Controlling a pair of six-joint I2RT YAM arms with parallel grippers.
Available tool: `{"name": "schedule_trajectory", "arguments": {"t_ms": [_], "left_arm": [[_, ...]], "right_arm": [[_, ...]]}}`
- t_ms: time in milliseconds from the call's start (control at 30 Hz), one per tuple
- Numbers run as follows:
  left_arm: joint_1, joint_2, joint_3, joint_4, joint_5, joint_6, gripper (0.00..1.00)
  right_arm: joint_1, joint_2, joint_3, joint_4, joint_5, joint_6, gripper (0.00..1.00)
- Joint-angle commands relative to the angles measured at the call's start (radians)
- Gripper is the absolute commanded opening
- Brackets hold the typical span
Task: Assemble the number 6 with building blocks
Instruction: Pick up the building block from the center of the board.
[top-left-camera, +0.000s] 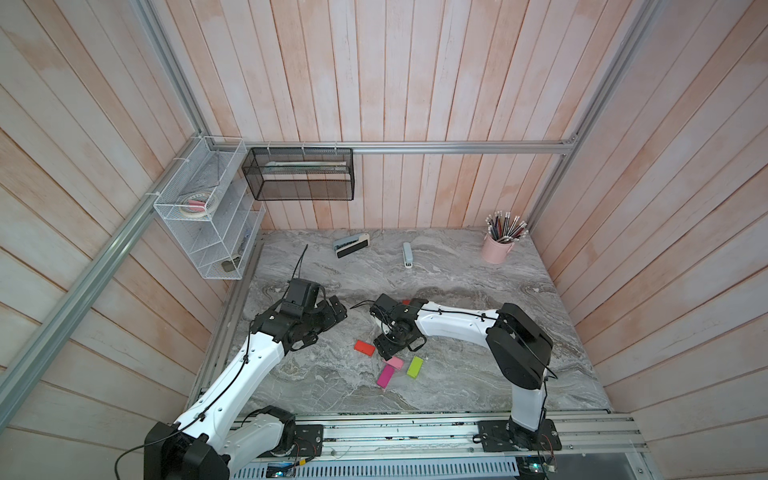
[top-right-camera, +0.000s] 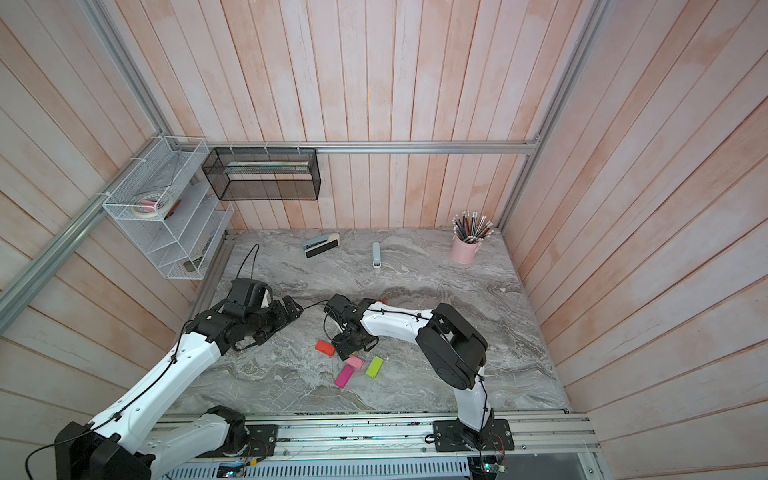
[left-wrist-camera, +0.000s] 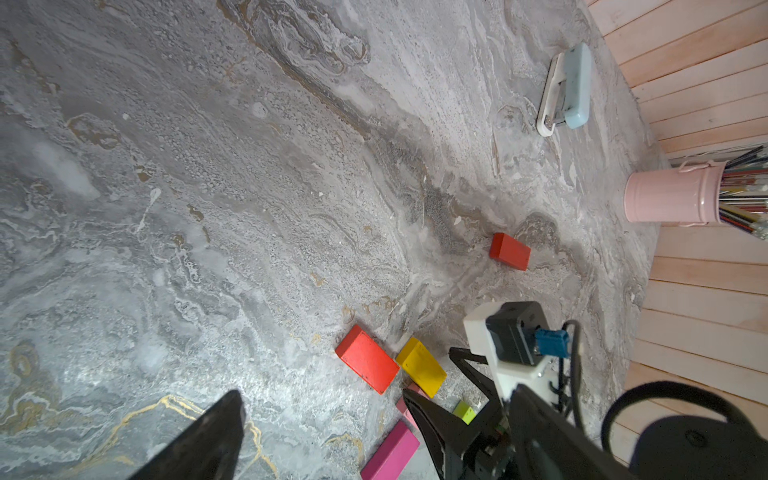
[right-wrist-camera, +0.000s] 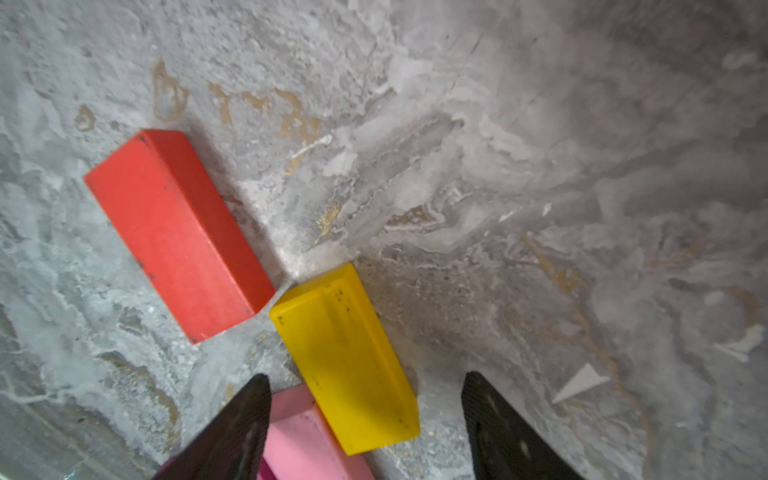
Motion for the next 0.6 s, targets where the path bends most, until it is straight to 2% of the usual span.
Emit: {"name": "schedule_trajectory", "arguments": {"t_ms": [0,133,233,367,400,567], "left_arm": [[-0.002,-0.02,-0.014,-0.024,0.008,-0.004,1.0],[-0.002,-0.028,-0.014,-0.034,0.003,0.002,1.0],[-0.002,-0.032,-0.019,-0.035,0.0,0.005,1.0],[-0.002,-0.038,-0.029,-0.028,0.004,0.005,1.0],[-0.002,-0.038,-0.03,-0.028,0.004,0.004,1.0],[-0.002,-0.041,-0.038,-0.019,0.008,0.004,1.0]], "right_arm": [[0.003,0.03,0.031,-0.011,0.027,-0.004,0.72],[0.003,0.029,0.022,-0.022,0.026,0.003,0.67],[0.003,0.027,0.015,-0.028,0.028,0.009,0.58],[0.003,0.016,0.006,-0.037,0.026,0.021,0.56],[0.003,0.009,0.002,-0.04,0.027,0.025,0.53],[0.003,-0.013,-0.024,-0.043,0.018,0.045,0.53]]}}
